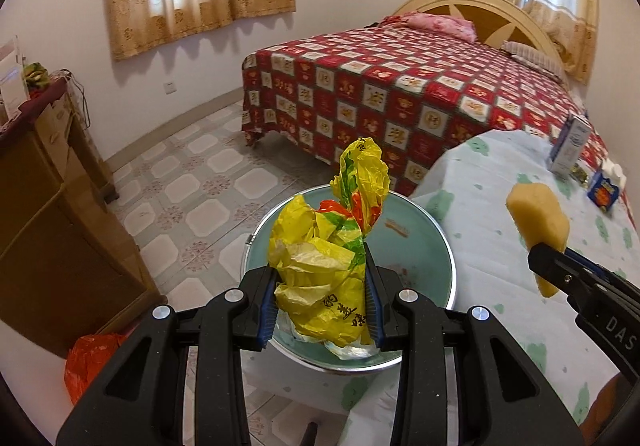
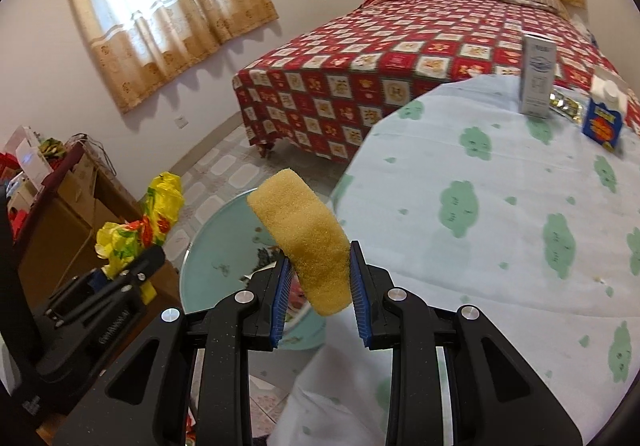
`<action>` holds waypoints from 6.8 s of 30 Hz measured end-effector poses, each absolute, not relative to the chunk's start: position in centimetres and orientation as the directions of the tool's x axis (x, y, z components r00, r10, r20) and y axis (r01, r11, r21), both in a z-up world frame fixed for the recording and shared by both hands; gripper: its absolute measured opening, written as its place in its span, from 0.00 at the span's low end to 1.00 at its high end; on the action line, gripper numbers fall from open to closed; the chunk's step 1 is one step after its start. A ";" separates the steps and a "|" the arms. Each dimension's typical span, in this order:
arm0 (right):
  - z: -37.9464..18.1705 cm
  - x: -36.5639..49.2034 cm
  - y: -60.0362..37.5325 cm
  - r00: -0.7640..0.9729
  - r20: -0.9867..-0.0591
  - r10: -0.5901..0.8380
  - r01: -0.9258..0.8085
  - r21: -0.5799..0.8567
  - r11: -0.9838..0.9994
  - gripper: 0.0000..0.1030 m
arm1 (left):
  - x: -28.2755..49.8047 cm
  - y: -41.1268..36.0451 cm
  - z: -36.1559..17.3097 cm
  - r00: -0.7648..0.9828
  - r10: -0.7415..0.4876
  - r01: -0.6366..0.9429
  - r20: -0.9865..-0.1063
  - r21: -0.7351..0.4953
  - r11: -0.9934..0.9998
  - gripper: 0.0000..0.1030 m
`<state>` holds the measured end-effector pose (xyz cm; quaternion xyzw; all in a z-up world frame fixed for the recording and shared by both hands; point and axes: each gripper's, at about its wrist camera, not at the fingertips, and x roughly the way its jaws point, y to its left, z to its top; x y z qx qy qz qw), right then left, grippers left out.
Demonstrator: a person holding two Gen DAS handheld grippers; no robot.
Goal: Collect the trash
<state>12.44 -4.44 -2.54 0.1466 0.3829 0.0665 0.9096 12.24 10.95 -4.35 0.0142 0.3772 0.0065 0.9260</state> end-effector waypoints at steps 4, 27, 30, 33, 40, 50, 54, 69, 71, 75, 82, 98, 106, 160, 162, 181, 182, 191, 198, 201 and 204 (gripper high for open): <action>-2.3 13.5 -3.7 0.697 -0.674 0.247 -0.023 0.323 0.946 0.28 | 13.3 11.5 -4.7 0.711 0.043 -0.031 -0.702 0.029 0.999 0.34; -3.8 17.3 -1.1 0.664 -0.698 0.270 -0.049 0.320 0.946 0.28 | 16.9 12.6 -7.4 0.663 0.102 -0.101 -0.742 0.046 0.994 0.34; -4.3 17.7 -0.9 0.651 -0.713 0.262 -0.042 0.311 0.950 0.28 | 17.0 12.5 -7.8 0.657 0.105 -0.102 -0.746 0.050 0.994 0.34; -4.8 18.0 -0.8 0.640 -0.723 0.259 -0.037 0.307 0.951 0.28 | 17.2 12.8 -8.4 0.644 0.104 -0.106 -0.758 0.047 0.993 0.34; -5.4 18.6 -0.4 0.630 -0.732 0.261 -0.047 0.300 0.953 0.28 | 17.5 12.9 -9.0 0.632 0.100 -0.104 -0.768 0.043 0.994 0.34; -6.1 18.8 -0.7 0.617 -0.742 0.260 -0.040 0.300 0.953 0.28 | 17.9 13.4 -10.1 0.608 0.079 -0.105 -0.790 0.019 0.994 0.34; -6.4 18.9 -0.7 0.608 -0.751 0.258 -0.039 0.296 0.954 0.28 | 17.9 13.3 -10.1 0.606 0.074 -0.098 -0.792 0.018 0.995 0.34; -7.8 20.7 0.6 0.565 -0.780 0.269 -0.061 0.285 0.956 0.29 | 18.8 13.8 -11.6 0.566 0.073 -0.112 -0.821 0.011 0.994 0.34; -8.1 21.1 0.7 0.554 -0.786 0.274 -0.058 0.292 0.955 0.29 | 18.9 13.8 -11.8 0.558 0.080 -0.116 -0.826 0.018 0.993 0.34; -8.9 21.9 1.2 0.540 -0.798 0.268 -0.058 0.283 0.957 0.30 | 19.1 13.7 -12.4 0.548 0.084 -0.112 -0.832 0.026 0.993 0.34; -9.6 22.4 0.9 0.519 -0.808 0.278 -0.081 0.277 0.957 0.45 | 19.3 13.8 -12.9 0.537 0.099 -0.115 -0.838 0.043 0.992 0.37; -6.9 18.7 -3.4 0.679 -0.718 0.150 0.067 0.264 0.962 0.74 | 17.9 13.0 -10.3 0.634 0.148 -0.118 -0.759 0.094 0.989 0.72; -6.0 16.4 -4.6 0.719 -0.685 0.119 0.042 0.213 0.976 0.86 | 16.0 13.0 -7.9 0.694 0.179 -0.141 -0.697 0.113 0.984 0.86; 5.6 3.7 -3.0 0.926 -0.366 0.095 -0.025 0.189 0.982 0.90 | 2.7 14.2 4.6 0.884 0.160 -0.137 -0.440 0.083 0.987 0.94; 5.6 3.7 -3.0 0.925 -0.368 0.093 -0.024 0.188 0.982 0.90 | 2.7 14.2 4.6 0.882 0.160 -0.137 -0.443 0.084 0.987 0.94; 5.2 3.7 -3.1 0.921 -0.377 0.093 -0.023 0.187 0.982 0.91 | 3.2 14.1 4.6 0.879 0.167 -0.144 -0.447 0.085 0.986 0.94; 5.2 3.8 -3.2 0.922 -0.376 0.094 -0.023 0.189 0.982 0.91 | 3.2 14.1 4.6 0.879 0.167 -0.144 -0.447 0.085 0.986 0.94; 5.2 3.8 -3.2 0.921 -0.376 0.097 -0.025 0.192 0.981 0.91 | 3.2 14.1 4.6 0.878 0.169 -0.146 -0.447 0.085 0.986 0.94; 5.1 3.8 -3.2 0.920 -0.380 0.098 -0.025 0.193 0.981 0.91 | 3.4 14.0 4.3 0.874 0.183 -0.157 -0.451 0.094 0.983 0.94; 4.9 3.8 -3.1 0.918 -0.384 0.098 -0.025 0.191 0.981 0.91 | 3.6 14.0 4.2 0.870 0.185 -0.159 -0.457 0.095 0.983 0.94; 4.8 3.8 -3.1 0.918 -0.385 0.097 -0.024 0.191 0.981 0.91 | 3.6 14.1 4.1 0.868 0.159 -0.142 -0.470 0.070 0.987 0.94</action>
